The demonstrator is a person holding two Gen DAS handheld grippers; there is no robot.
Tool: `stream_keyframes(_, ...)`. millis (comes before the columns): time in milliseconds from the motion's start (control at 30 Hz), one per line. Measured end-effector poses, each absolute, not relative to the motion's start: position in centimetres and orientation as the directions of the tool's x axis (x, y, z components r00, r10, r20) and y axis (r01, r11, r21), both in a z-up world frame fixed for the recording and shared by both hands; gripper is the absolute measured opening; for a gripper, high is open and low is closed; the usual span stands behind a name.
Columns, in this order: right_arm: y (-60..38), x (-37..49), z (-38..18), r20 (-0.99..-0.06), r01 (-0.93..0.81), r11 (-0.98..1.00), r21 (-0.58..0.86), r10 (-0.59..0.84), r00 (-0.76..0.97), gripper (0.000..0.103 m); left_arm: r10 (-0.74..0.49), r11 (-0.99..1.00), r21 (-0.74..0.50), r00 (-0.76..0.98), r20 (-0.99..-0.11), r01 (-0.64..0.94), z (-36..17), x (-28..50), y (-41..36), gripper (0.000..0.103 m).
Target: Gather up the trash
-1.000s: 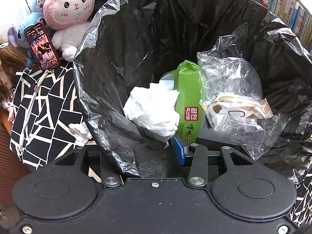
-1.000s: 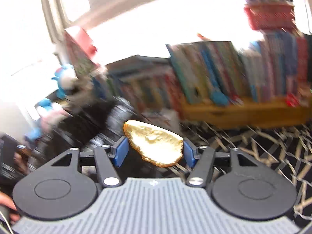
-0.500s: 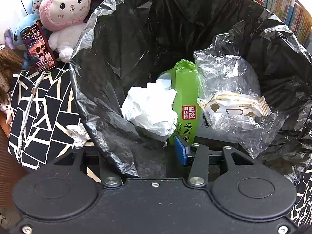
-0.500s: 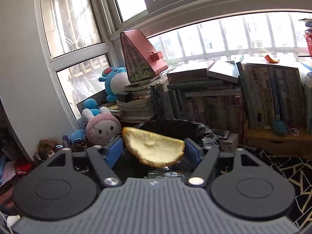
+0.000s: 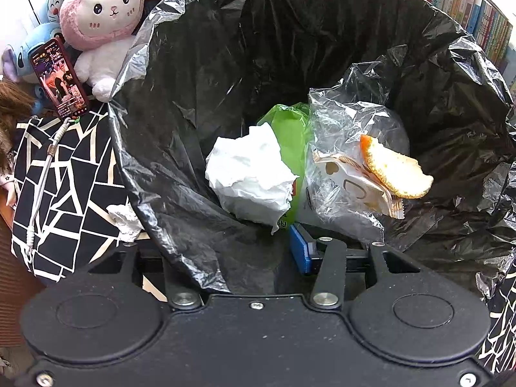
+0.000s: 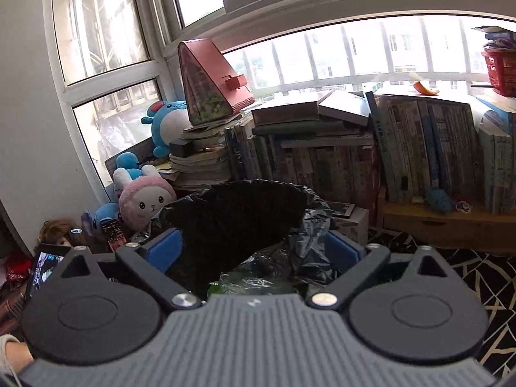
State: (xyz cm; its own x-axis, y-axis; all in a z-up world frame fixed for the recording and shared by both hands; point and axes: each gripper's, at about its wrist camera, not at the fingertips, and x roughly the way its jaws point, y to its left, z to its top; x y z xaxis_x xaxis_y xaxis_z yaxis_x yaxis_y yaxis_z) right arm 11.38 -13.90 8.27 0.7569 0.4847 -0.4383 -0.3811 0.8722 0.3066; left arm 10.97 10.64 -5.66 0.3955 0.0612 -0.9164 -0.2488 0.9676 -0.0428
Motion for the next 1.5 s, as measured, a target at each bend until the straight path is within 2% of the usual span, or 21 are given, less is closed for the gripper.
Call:
stream_keyframes(267,-17.2,9.9,6.6,-0.477,-0.292,0.917,0.27,0.391,0.787,0.101,0.059,0.968,-0.042,0.389,-0.919,-0.247,-5.7,11.0,10.7,0.046)
stream_keyframes(533,-19.9,8.2,3.4,-0.554,-0.227,0.948,0.223,0.315,0.771,0.102,0.069,0.97,-0.028,0.385,-0.92,-0.241,-5.8,11.0,10.4,0.046)
stream_keyframes(1067,-21.8,4.8,-3.4,-0.683,-0.196,0.957,0.214,0.29,0.671,0.103,0.122,0.972,0.033,0.377,-0.918,-0.234,-5.8,11.4,9.8,0.046)
stream_keyframes(1500,-20.1,1.7,-9.4,-0.808,-0.246,0.947,0.208,0.308,0.502,0.103,0.146,0.969,0.054,0.379,-0.914,-0.243,-5.5,11.4,9.6,0.046)
